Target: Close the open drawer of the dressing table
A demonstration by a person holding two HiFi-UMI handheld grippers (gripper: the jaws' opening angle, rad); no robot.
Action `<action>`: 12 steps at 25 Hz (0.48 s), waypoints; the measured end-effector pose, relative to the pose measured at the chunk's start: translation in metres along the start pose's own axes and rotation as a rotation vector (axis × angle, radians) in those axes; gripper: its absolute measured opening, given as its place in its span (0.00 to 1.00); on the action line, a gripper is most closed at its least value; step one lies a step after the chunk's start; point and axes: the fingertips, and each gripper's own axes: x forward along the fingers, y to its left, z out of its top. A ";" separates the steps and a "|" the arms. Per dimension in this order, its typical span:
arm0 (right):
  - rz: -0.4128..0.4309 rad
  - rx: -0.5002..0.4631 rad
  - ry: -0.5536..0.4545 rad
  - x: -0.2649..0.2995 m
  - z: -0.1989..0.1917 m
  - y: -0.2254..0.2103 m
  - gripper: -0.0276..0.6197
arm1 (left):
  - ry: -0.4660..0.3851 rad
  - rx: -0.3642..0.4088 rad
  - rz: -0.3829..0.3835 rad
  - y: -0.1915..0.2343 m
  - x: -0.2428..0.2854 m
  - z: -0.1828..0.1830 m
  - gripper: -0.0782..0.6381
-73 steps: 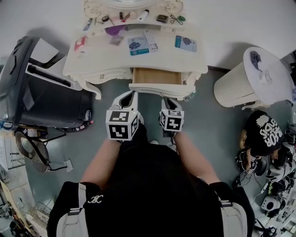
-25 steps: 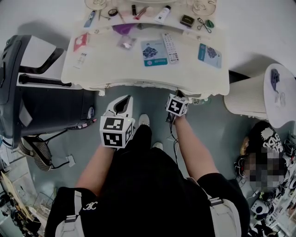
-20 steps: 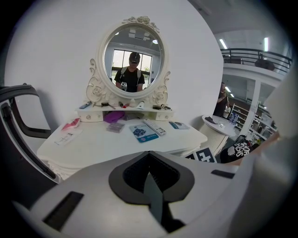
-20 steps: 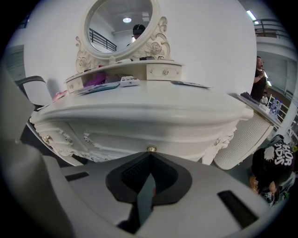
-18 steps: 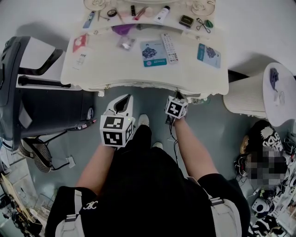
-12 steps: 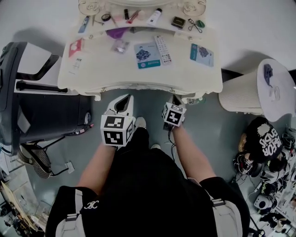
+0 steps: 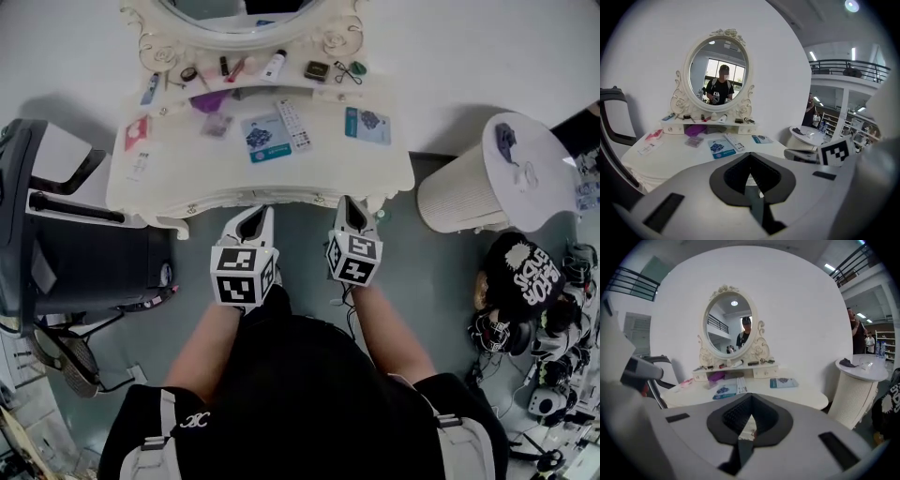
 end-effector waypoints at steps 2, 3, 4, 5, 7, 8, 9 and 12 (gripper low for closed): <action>0.030 -0.009 -0.074 -0.020 0.030 0.005 0.06 | -0.013 0.003 -0.008 -0.012 -0.003 0.003 0.11; 0.045 -0.019 -0.108 -0.031 0.044 0.008 0.06 | -0.020 0.006 -0.013 -0.019 -0.006 0.004 0.11; 0.059 -0.031 -0.141 -0.042 0.057 0.010 0.06 | -0.027 0.010 -0.019 -0.027 -0.008 0.006 0.11; 0.072 -0.043 -0.171 -0.053 0.069 0.012 0.06 | -0.034 0.016 -0.025 -0.034 -0.010 0.008 0.11; 0.093 -0.062 -0.221 -0.074 0.089 0.016 0.06 | -0.051 0.027 -0.034 -0.047 -0.013 0.012 0.11; 0.102 -0.066 -0.237 -0.084 0.095 0.017 0.06 | -0.059 0.031 -0.037 -0.052 -0.015 0.014 0.11; 0.111 -0.067 -0.248 -0.092 0.100 0.017 0.06 | -0.067 0.036 -0.039 -0.057 -0.017 0.016 0.11; 0.126 -0.062 -0.268 -0.110 0.106 0.017 0.06 | -0.087 0.045 -0.043 -0.068 -0.022 0.020 0.11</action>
